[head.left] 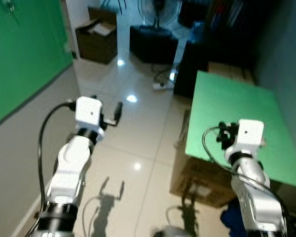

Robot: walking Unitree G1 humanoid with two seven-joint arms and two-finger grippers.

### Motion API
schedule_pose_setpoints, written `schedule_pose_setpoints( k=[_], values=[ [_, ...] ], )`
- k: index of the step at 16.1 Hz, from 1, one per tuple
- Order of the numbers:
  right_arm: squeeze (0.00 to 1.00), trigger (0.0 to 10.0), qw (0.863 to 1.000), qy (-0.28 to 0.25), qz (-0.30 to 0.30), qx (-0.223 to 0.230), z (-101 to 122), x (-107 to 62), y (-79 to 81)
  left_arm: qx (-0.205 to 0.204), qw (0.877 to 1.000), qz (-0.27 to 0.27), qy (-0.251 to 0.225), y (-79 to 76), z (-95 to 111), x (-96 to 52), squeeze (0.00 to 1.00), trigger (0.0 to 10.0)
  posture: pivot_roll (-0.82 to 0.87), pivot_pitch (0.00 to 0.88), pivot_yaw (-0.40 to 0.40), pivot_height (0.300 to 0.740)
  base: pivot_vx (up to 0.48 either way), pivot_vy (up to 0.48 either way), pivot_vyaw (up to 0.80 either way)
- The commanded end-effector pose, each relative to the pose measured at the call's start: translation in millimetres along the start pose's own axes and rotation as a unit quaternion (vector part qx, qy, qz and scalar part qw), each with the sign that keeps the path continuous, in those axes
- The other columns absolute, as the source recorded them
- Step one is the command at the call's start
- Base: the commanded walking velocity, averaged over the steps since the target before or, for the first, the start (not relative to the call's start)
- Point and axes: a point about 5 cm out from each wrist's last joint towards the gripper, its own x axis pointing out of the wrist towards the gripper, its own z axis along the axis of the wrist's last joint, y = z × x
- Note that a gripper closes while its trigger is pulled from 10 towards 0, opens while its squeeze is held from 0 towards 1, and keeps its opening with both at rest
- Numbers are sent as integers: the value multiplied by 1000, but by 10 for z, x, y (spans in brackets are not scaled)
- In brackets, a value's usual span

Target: Hang keys on a hook

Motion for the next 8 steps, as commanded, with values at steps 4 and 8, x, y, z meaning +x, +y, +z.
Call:
schedule_pose_setpoints(
  k=[4, 8],
  values=[
    [0, 10000, 1000, -6, -19, 2, 24, -33, -83, -2, 999, -36, -10, -160, 30, 43, 0, 10000, -111, 0, -24, 740, 0, 0, -788],
    [0, 10000, 1000, -24, -8, 5, 25, -65, -93, -12, 999, -31, -6, -108, -10, -71, 0, 10000, -96, 0, -41, 740, 71, 0, -788]
  ],
)
